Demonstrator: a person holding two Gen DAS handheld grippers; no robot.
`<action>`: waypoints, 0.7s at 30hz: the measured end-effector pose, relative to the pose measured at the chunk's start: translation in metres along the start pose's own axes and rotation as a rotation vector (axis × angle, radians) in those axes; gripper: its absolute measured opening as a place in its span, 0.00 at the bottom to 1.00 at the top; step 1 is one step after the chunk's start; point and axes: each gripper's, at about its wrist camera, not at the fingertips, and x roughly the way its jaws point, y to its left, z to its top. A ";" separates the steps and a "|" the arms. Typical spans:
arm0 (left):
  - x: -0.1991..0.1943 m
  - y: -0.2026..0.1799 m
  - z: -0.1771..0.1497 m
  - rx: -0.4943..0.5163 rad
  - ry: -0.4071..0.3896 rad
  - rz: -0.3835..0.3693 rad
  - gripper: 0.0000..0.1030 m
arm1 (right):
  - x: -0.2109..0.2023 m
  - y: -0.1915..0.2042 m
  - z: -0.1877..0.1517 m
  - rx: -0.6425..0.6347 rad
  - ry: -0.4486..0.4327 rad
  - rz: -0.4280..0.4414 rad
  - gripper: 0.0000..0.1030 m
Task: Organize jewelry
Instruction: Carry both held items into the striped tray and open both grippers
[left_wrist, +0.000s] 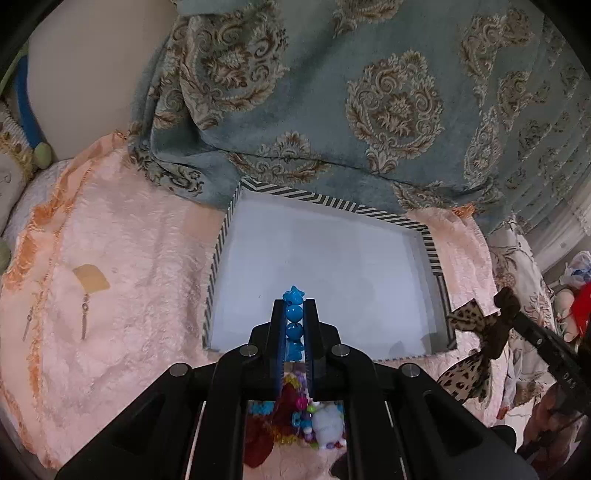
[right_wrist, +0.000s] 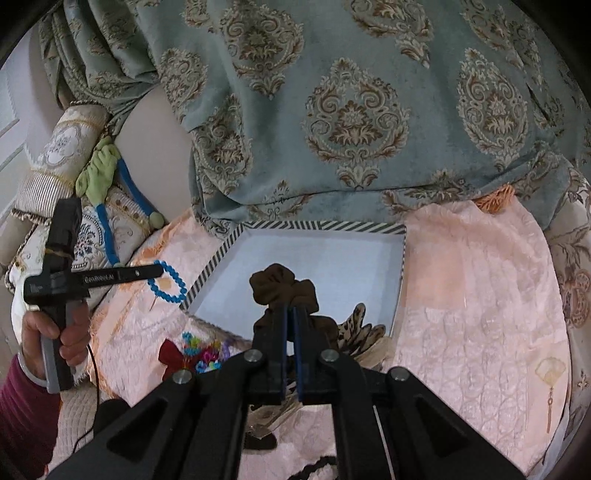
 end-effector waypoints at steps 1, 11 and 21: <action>0.005 -0.001 0.002 -0.003 0.008 -0.005 0.00 | 0.003 -0.002 0.003 0.003 -0.002 -0.007 0.03; 0.063 0.010 0.009 -0.041 0.075 0.016 0.00 | 0.053 -0.022 0.016 0.048 0.040 -0.041 0.03; 0.100 0.048 -0.007 -0.100 0.142 0.102 0.00 | 0.132 -0.048 0.010 0.093 0.156 -0.075 0.03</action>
